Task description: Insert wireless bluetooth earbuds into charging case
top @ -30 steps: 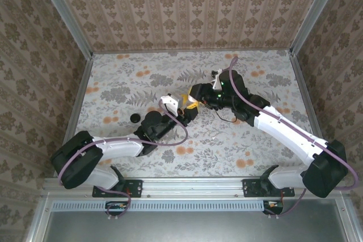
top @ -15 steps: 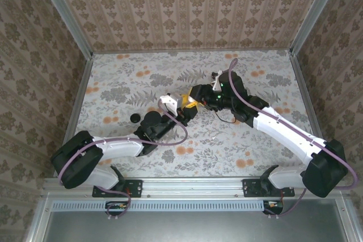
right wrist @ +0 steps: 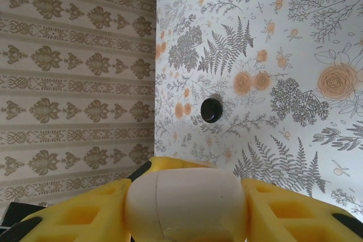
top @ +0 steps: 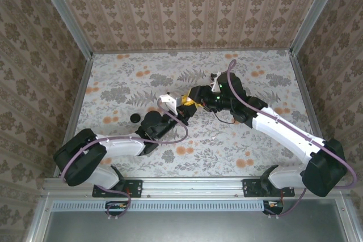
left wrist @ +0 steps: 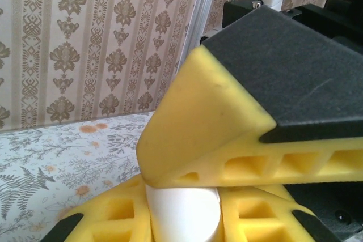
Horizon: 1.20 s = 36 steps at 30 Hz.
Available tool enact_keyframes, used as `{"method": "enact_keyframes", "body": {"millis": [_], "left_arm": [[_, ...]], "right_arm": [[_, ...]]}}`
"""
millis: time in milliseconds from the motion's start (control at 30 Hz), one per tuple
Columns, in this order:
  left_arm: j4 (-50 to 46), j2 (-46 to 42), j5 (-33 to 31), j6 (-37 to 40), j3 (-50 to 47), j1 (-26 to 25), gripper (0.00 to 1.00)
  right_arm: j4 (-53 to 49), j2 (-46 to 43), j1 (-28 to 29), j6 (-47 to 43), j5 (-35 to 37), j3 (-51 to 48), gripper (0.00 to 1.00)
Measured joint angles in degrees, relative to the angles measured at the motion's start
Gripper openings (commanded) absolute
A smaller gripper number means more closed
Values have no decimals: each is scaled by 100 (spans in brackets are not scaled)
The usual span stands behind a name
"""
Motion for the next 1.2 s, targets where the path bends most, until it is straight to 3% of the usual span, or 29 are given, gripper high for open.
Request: {"method": "enact_keyframes", "body": {"millis": [133,233,433,533,700,933,1200], "left_arm": [[-144,-26,258,0,37,142,8],[-601,-258,597,-2,42,391,8],[-2295,-1196,2057,120,389,1233,8],[-3294,-1661,2785,472,697,1410,6],[-4656,-2168,3915,1095,1102,1613,5],[-5910,-2284,4905,1676,1471,1722,3],[-6483,-2258,5141,2050,1665,1722,4]], "right_arm": [[-81,-96,0,-210,-33,0,69],[-444,-323,-24,-800,-28,48,69],[-1652,-960,-149,-3134,-125,737,69],[-2210,-1108,-168,-4376,-555,1213,69],[-2704,-885,-168,-5501,-1589,1480,64],[-2743,-315,-168,-5781,-2520,1491,61],[-2155,-275,-136,-4789,-2413,1484,69]]}}
